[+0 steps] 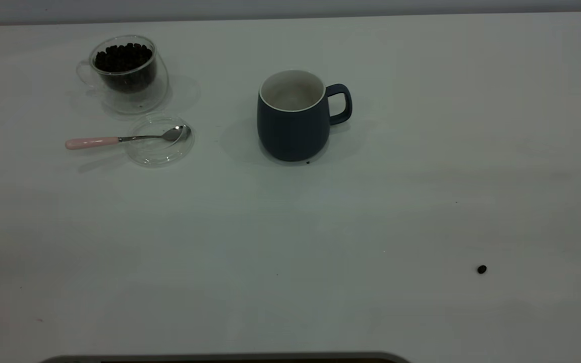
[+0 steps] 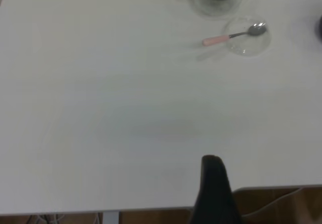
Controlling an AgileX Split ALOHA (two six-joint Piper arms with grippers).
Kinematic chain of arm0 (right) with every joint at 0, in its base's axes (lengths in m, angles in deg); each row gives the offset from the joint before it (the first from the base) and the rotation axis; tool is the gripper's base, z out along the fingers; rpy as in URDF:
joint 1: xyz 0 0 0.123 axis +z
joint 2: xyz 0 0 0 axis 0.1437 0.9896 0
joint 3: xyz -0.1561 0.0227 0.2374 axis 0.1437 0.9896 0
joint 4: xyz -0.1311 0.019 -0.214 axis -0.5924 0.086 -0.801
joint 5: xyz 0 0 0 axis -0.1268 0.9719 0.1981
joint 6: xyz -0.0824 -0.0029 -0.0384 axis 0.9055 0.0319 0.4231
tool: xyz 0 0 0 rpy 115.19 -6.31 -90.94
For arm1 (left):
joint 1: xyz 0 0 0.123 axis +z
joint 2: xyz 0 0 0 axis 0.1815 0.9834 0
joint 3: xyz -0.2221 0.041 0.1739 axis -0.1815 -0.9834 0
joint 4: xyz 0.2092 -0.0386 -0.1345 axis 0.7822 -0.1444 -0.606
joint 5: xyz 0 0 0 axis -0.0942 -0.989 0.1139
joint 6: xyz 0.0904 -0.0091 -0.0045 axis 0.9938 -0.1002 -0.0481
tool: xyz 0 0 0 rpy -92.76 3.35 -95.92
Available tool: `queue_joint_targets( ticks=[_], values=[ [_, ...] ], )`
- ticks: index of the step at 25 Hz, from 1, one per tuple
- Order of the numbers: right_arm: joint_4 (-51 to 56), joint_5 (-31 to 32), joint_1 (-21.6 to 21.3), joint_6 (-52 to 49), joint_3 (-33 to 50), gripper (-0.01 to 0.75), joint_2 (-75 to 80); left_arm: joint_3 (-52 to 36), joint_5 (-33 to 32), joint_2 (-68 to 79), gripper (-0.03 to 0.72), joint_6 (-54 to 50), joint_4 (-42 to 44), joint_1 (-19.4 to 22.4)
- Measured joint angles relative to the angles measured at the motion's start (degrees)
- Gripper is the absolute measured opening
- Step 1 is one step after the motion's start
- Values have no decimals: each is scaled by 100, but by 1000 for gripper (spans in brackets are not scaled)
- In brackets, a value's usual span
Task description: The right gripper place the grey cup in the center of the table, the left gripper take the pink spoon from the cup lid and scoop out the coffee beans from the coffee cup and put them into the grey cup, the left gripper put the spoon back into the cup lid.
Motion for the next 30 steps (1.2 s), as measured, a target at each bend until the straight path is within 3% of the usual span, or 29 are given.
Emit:
queue_joint_targets(
  ticks=[30],
  values=[
    [0,0,0,-5,0,591,0,-97,-31,0,590,-12,-54,0]
  ],
)
